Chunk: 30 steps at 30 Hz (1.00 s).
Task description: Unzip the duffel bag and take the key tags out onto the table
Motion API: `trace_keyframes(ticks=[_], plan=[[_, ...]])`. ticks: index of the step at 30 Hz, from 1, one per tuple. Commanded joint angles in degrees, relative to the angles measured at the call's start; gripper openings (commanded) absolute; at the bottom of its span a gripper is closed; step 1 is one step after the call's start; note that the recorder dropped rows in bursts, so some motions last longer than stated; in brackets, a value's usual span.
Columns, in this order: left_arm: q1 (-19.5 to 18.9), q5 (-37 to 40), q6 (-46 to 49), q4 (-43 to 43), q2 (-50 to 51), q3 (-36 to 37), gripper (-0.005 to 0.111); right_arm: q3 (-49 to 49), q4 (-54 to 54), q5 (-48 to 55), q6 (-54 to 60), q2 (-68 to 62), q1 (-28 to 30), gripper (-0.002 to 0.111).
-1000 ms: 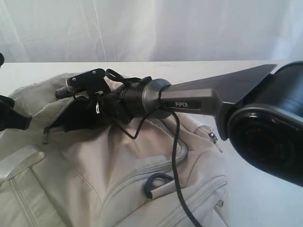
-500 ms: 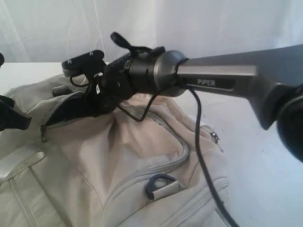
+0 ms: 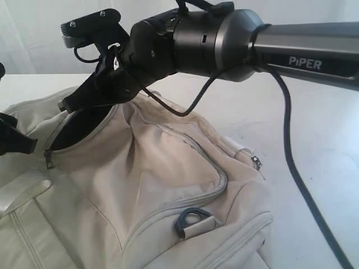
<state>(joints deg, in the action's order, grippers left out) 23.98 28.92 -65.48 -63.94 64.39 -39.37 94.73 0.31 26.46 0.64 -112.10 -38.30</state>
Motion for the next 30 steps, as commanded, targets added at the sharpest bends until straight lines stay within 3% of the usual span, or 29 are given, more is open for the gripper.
trace_keyframes(ticks=[1, 11, 18, 21, 30], plan=[[0.4, 0.6, -0.3, -0.1, -0.3, 0.0, 0.06, -0.3, -0.3, 4.3, 2.3, 0.6, 0.7, 0.0], [0.4, -0.3, -0.3, 0.4, -0.3, 0.0, 0.06, -0.3, -11.3, 12.0, 0.4, 0.6, 1.2, 0.0], [0.4, -15.6, -0.8, -4.1, 1.6, -0.1, 0.054, -0.3, -11.4, 6.6, -0.6, 0.6, 1.8, 0.0], [0.4, -15.5, -0.8, -7.7, 4.7, -0.6, 0.047, -0.3, -10.4, 6.5, -0.6, 0.6, 1.8, 0.0], [0.4, -15.4, -0.8, -11.9, 15.8, -8.3, 0.052, -0.3, -7.5, 3.9, -0.6, 2.4, 1.8, 0.0]])
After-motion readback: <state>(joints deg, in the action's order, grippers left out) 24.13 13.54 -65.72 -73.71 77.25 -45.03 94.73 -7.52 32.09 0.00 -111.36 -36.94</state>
